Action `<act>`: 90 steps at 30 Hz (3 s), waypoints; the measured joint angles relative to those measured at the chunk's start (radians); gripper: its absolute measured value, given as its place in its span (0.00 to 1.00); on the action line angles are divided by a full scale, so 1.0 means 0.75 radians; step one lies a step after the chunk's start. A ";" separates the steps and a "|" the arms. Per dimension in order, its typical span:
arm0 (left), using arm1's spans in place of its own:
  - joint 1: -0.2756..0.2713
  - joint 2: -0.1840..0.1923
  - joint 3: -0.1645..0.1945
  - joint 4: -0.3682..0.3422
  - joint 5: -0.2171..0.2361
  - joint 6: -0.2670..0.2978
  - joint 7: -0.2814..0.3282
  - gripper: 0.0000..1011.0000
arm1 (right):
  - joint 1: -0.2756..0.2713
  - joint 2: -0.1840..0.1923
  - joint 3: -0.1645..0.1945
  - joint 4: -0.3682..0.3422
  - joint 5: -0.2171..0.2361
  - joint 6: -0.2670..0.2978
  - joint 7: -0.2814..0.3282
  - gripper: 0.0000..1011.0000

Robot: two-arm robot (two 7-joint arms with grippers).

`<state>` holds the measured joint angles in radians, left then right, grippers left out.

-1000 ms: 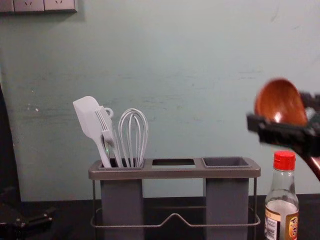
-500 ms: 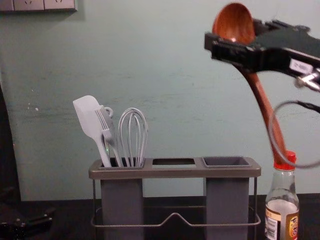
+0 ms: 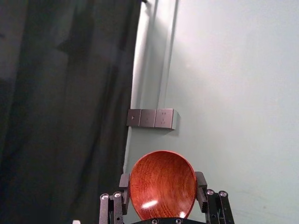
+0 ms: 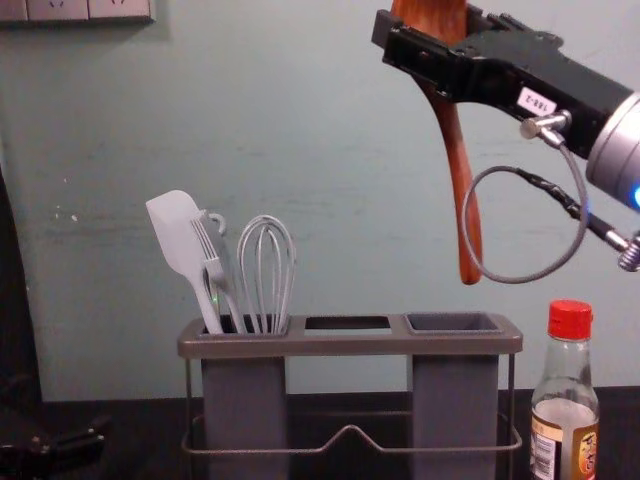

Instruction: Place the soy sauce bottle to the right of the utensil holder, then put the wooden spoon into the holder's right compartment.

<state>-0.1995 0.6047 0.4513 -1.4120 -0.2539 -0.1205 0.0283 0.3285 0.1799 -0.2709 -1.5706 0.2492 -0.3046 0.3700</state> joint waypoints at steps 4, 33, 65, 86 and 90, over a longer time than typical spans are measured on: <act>0.000 0.000 0.000 0.000 0.000 0.000 0.000 0.99 | 0.036 -0.021 0.004 0.071 0.062 -0.011 0.019 0.83; 0.000 0.000 0.000 0.000 0.000 0.000 0.000 0.99 | 0.122 -0.086 -0.004 0.387 0.131 -0.082 0.040 0.83; 0.000 0.000 0.000 0.000 0.000 0.000 0.000 0.99 | 0.047 -0.078 -0.020 0.483 0.089 -0.115 0.073 0.83; 0.000 0.000 0.000 0.000 0.000 0.000 0.000 0.99 | 0.033 -0.081 -0.018 0.485 0.078 -0.116 0.069 0.83; 0.000 0.000 0.000 0.000 0.000 0.000 0.000 0.99 | 0.031 -0.082 -0.018 0.484 0.079 -0.114 0.069 0.83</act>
<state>-0.1995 0.6047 0.4514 -1.4120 -0.2539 -0.1205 0.0283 0.3521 0.1184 -0.2847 -1.2074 0.3081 -0.3899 0.4216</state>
